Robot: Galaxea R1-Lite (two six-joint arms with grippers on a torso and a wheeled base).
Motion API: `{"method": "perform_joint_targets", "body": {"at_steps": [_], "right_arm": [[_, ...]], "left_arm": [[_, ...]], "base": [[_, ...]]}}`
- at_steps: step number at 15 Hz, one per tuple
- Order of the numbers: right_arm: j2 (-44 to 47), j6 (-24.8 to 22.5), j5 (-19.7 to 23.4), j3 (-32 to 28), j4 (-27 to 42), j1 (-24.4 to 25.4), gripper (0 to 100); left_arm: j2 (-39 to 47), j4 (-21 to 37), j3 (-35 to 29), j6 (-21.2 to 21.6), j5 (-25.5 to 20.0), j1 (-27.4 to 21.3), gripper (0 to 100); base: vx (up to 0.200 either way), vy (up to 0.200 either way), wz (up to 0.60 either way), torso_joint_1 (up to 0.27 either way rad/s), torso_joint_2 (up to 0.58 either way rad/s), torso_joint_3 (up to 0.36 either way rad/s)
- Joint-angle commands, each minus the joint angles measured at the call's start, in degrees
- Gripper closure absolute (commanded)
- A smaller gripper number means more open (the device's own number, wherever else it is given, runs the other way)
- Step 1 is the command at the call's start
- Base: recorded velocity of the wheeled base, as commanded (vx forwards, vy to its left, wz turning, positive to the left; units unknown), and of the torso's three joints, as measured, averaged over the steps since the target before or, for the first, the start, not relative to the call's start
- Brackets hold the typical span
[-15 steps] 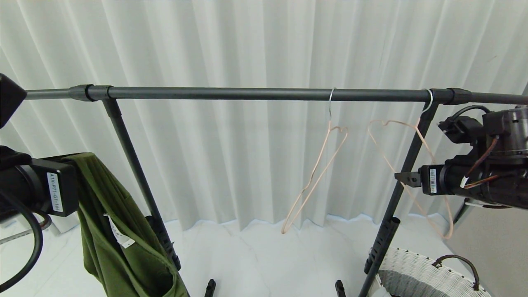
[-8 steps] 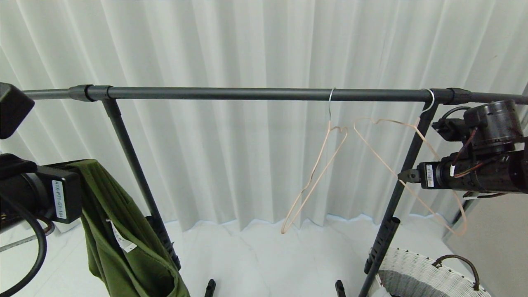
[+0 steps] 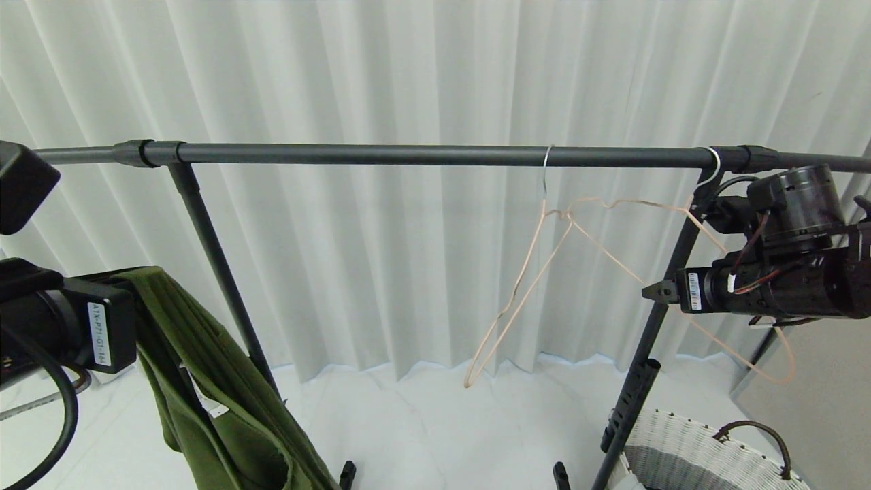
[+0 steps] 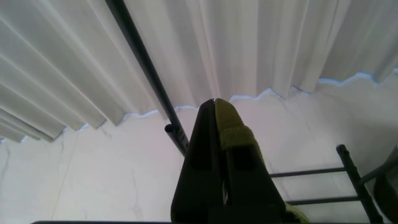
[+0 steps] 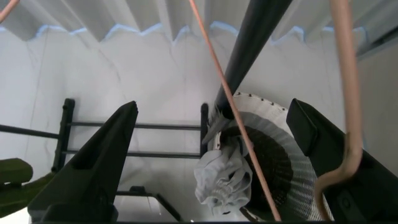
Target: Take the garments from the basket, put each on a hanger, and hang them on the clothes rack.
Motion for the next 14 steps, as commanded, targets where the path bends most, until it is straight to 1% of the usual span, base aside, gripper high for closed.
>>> {"method": "perform_joint_targets", "body": {"at_steps": [1,9,10,14], "right_arm": [[-0.59,0.01,-0.01,-0.01,0.43,0.43,0],[-1.38,0.01,-0.1,0.16,0.7,0.52,0],[-1.29,0.01,-0.19,0.16,0.7,0.34,100],[-1.38,-0.07,-0.19,0.16,0.87,-0.71,100]], "left_arm": [[0.05,-0.01,0.01,-0.01,0.03,0.0,100],[-0.22,-0.01,-0.08,-0.01,0.03,-0.09,100],[-0.22,-0.01,-0.08,0.08,0.03,-0.09,100],[-0.22,-0.01,-0.26,0.08,0.03,-0.09,100]], "base": [[0.0,0.0,0.0,0.0,0.0,0.0],[0.0,0.0,0.0,0.0,0.0,0.0],[0.0,0.0,0.0,0.0,0.0,0.0],[0.0,0.0,0.0,0.0,0.0,0.0]]}}
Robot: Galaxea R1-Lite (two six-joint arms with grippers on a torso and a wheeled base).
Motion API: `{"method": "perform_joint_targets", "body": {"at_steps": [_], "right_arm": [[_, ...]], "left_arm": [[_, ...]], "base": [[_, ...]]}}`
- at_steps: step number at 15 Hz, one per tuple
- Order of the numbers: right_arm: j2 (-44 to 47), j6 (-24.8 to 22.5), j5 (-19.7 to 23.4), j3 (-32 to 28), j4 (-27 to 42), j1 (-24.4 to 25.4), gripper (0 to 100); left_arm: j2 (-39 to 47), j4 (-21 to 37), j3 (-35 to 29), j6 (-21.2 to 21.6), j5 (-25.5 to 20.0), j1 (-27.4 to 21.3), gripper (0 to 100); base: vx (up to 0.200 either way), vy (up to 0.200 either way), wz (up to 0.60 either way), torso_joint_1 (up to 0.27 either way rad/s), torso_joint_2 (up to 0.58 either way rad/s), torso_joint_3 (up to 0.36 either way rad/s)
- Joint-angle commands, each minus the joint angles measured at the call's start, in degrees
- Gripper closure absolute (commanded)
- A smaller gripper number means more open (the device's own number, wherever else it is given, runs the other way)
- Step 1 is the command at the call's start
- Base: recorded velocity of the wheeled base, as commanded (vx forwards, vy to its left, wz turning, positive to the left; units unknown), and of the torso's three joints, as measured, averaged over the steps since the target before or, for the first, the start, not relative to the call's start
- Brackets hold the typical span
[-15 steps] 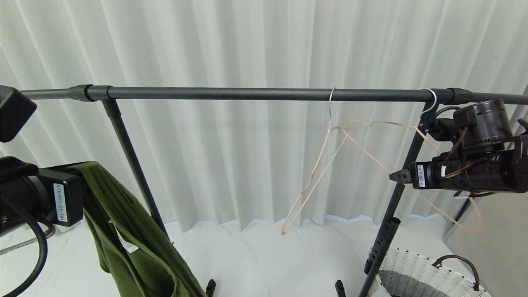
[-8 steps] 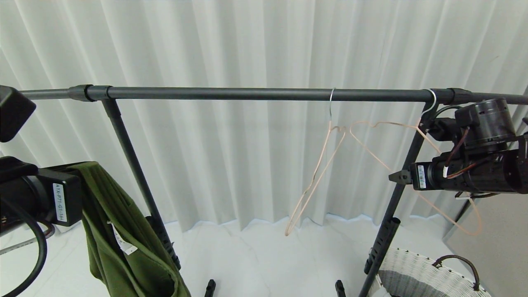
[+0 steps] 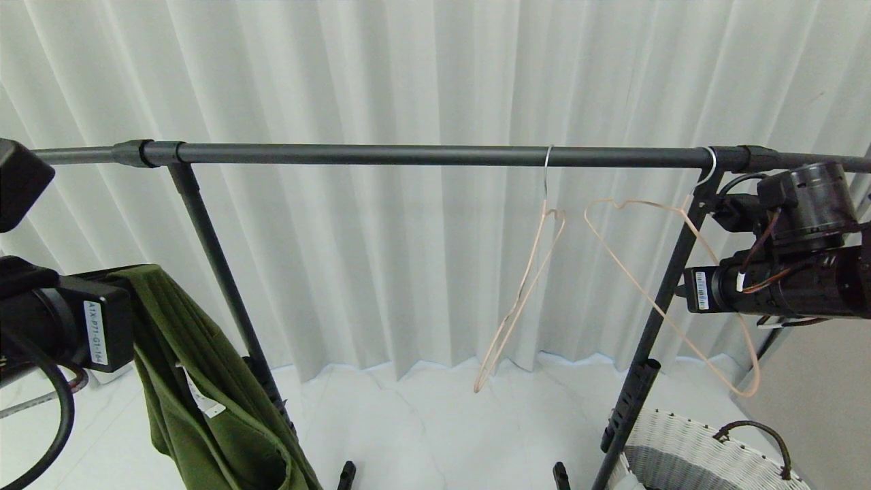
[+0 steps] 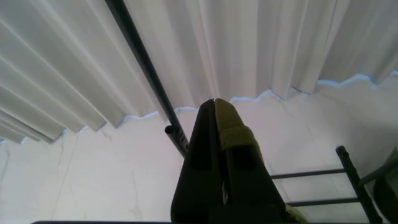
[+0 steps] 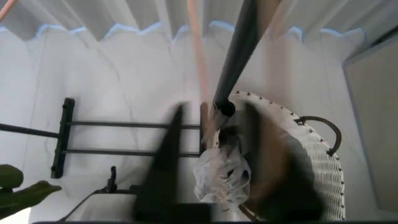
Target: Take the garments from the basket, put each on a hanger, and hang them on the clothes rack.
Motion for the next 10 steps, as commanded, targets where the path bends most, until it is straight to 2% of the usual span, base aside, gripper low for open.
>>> {"method": "perform_joint_targets", "body": {"at_steps": [1,10], "right_arm": [[-0.13,-0.07,0.01,0.01,0.02,-0.54,100],[-3.21,0.1,0.1,0.01,-0.33,-0.98,100]], "left_arm": [[0.05,-0.01,-0.11,0.02,0.03,0.0,100],[-0.04,-0.36,0.06,0.02,0.12,0.0,100]], "base": [[0.0,0.0,0.0,0.0,0.0,0.0],[0.0,0.0,0.0,0.0,0.0,0.0]]}}
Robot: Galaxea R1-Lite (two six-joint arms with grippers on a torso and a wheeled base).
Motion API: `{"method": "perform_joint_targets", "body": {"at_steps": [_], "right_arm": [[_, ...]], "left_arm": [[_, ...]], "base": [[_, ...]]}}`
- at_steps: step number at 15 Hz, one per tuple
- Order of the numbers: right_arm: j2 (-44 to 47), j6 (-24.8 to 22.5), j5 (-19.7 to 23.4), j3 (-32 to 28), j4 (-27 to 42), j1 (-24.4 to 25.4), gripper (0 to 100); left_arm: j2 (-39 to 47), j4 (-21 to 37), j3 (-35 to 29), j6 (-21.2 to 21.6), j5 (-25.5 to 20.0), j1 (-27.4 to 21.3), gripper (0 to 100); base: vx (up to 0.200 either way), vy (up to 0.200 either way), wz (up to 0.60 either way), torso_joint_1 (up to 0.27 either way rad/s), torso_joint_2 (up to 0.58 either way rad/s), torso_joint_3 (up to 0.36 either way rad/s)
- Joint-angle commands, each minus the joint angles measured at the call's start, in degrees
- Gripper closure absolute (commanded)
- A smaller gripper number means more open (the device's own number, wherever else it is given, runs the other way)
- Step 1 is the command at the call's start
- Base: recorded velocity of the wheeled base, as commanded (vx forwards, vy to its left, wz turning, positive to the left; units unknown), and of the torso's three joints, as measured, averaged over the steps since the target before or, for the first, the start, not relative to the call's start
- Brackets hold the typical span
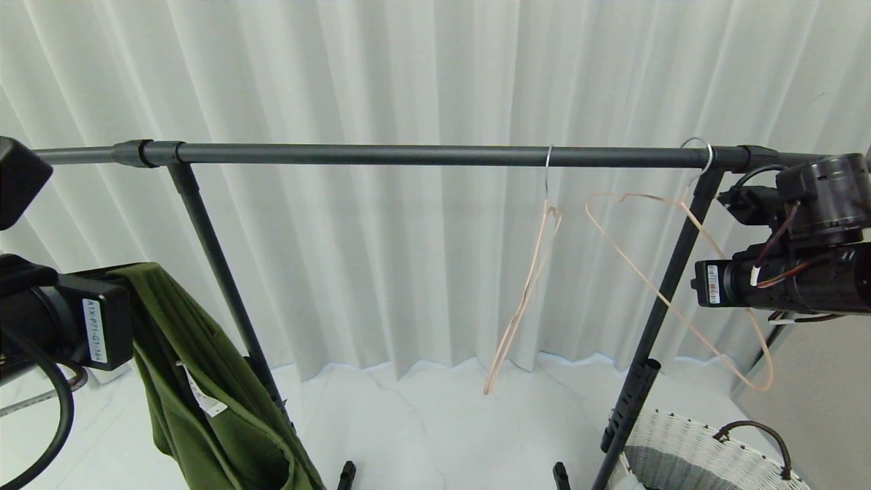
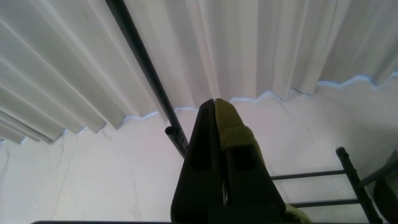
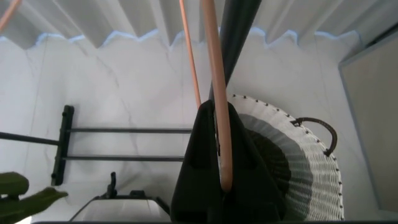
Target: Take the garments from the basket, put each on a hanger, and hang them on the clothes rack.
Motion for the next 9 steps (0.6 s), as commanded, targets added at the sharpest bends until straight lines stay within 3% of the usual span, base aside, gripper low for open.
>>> {"method": "perform_joint_targets", "body": {"at_steps": [1,5,7,9], "right_arm": [[-2.4,0.02,0.04,0.0,-0.05,0.02,100],[-7.06,-0.51,-0.67,1.67,0.3,0.46,100],[-10.75,-0.51,-5.59,6.15,0.3,2.13,100],[-15.58,-0.51,-6.03,10.89,0.3,3.45,100]], "left_arm": [[-0.36,-0.41,0.26,0.02,0.03,0.0,100],[-1.07,-0.5,0.97,0.02,0.03,0.0,100],[-1.51,-0.5,1.84,2.39,0.03,0.08,100],[-1.86,-0.5,2.46,2.75,0.03,0.08,100]], "base": [[0.0,0.0,0.0,0.0,0.0,0.0],[0.0,0.0,0.0,0.0,0.0,0.0],[0.0,0.0,0.0,0.0,0.0,0.0],[-0.1,0.0,0.0,0.001,0.0,0.001]]}}
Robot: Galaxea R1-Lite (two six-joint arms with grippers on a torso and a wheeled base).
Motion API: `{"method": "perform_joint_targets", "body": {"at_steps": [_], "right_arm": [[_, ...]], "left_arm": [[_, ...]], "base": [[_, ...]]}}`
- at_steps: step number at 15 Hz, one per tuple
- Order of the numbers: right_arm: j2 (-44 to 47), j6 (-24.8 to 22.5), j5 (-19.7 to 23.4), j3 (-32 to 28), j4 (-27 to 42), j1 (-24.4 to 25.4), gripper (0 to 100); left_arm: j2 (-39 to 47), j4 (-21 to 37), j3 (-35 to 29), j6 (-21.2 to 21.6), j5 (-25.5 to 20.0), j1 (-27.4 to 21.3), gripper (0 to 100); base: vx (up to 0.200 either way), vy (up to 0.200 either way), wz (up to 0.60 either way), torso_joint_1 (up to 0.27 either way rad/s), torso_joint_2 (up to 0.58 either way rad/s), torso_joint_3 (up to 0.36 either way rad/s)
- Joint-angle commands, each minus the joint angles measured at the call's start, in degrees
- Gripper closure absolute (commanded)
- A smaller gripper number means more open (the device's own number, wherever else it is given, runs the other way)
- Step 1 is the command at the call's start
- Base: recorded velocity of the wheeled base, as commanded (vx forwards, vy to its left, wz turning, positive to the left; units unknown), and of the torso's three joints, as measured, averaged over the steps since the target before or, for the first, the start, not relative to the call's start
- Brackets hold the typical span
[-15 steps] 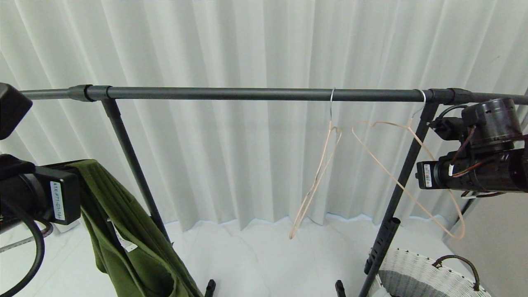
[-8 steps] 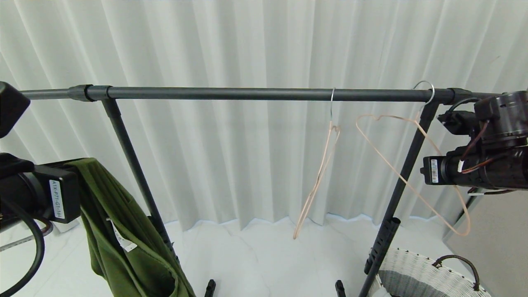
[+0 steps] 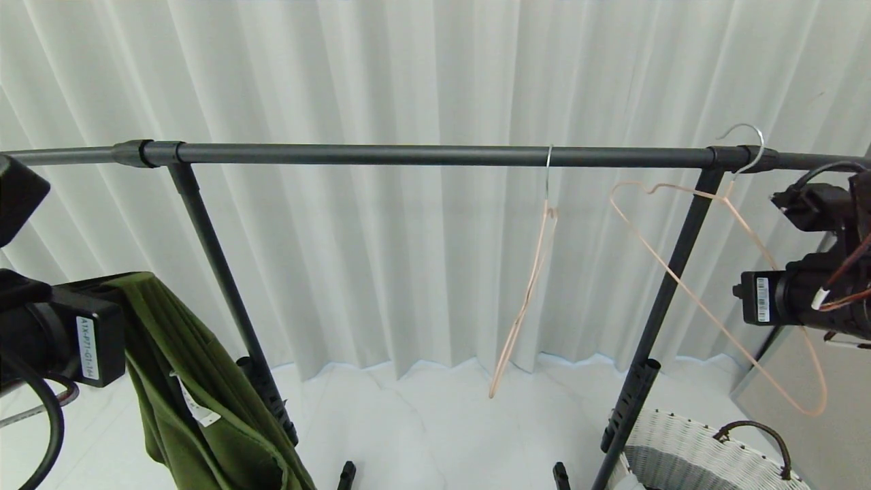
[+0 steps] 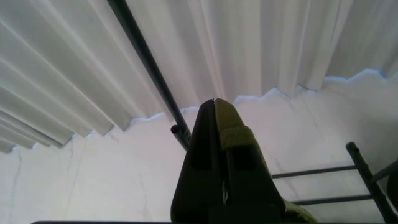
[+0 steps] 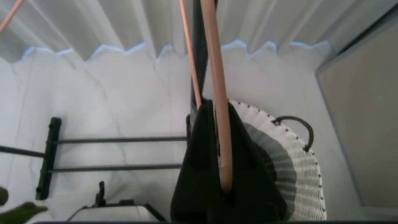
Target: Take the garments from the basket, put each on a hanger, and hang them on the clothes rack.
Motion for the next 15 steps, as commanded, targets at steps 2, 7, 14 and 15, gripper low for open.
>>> {"method": "perform_joint_targets", "body": {"at_steps": [2,7,14,15], "right_arm": [[-9.12,-0.03,-0.56,6.99,0.11,2.34,100],[-15.8,-0.12,-0.65,16.75,2.48,3.74,100],[-18.61,-0.03,-0.65,20.88,2.57,7.79,100],[-18.61,-0.03,-0.65,20.88,2.57,7.96,100]], "left_arm": [[-0.51,-0.07,0.84,-0.01,0.03,0.04,100],[-0.6,-0.07,1.1,0.08,0.03,0.04,100],[-1.3,-0.07,1.9,0.08,0.03,-0.05,100],[-1.65,-0.07,2.25,0.08,-0.05,-0.05,100]], "base": [[-0.2,0.0,0.0,0.01,0.0,0.005],[-0.2,0.0,0.0,-0.006,0.0,0.004],[-0.2,0.0,0.0,0.004,0.0,0.0],[0.0,0.0,0.0,0.0,0.0,0.0]]}}
